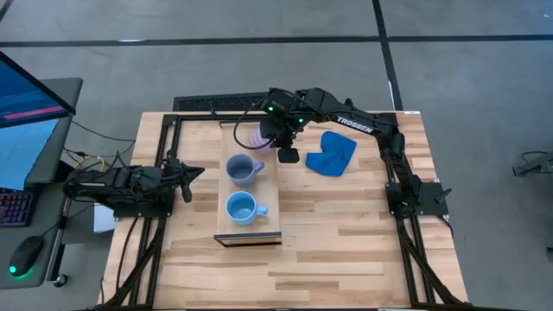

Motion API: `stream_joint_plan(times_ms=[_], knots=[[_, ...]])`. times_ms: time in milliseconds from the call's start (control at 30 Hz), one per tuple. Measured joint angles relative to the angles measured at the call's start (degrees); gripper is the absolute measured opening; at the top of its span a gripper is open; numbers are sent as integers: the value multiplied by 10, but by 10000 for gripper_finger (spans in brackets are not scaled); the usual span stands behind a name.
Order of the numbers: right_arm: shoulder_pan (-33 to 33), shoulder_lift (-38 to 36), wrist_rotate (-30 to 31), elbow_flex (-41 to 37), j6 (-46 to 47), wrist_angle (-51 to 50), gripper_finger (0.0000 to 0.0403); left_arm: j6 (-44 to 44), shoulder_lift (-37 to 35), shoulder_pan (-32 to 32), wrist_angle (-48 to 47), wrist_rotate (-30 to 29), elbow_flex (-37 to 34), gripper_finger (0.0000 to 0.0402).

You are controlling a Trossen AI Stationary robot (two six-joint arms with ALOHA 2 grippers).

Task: Stack small to large cups/mugs on shelf
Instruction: Put the light purple mug on the shelf

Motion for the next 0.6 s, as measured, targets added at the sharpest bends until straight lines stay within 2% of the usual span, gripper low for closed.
stream_joint_plan(times_ms=[600], knots=[[0,0,-11,0,15,0,53,-5,0,0,-1,2,0,0]])
